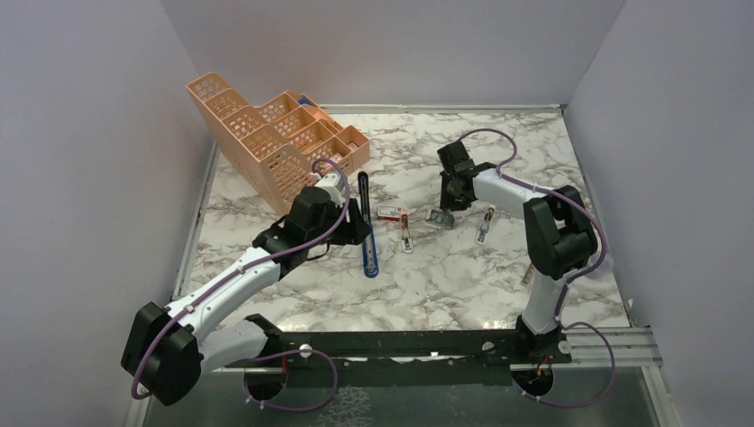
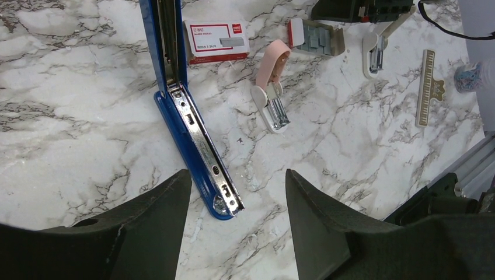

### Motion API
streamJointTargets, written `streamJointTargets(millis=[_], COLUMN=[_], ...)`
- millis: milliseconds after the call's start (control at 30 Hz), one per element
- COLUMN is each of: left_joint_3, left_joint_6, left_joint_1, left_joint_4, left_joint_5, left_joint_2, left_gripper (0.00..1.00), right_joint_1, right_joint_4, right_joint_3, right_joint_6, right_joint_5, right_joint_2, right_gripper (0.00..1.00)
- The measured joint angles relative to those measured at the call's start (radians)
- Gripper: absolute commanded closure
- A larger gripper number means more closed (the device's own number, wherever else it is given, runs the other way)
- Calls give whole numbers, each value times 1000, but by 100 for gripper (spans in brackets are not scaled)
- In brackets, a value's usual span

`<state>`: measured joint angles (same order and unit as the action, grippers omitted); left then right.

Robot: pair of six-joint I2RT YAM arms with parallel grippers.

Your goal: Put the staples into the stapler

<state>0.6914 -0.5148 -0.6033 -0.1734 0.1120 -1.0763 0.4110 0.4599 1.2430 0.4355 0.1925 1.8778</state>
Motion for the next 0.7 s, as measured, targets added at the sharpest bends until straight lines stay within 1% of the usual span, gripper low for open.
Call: streamJointTargets(millis=[333,467,600,700], left_joint_3=[0,0,0,0], left_joint_6=[0,0,-1,-1], left_joint_1=[0,0,0,0], left_joint_4=[6,14,15,15], left_joint_5=[4,4,3,3], left_joint_2=[-5,-5,-5,-2], left_gripper=[38,38,38,37], right_joint_1=[0,0,0,0], right_joint_4=[15,22,39,42], right_joint_3=[-3,-3,-6,-22], right_joint_6=[-15,-18,-16,-10], right_joint_5=[-37,-49,-64,-82], right_joint_2=[0,-2,-5,-9], right_gripper=[71,78,81,81])
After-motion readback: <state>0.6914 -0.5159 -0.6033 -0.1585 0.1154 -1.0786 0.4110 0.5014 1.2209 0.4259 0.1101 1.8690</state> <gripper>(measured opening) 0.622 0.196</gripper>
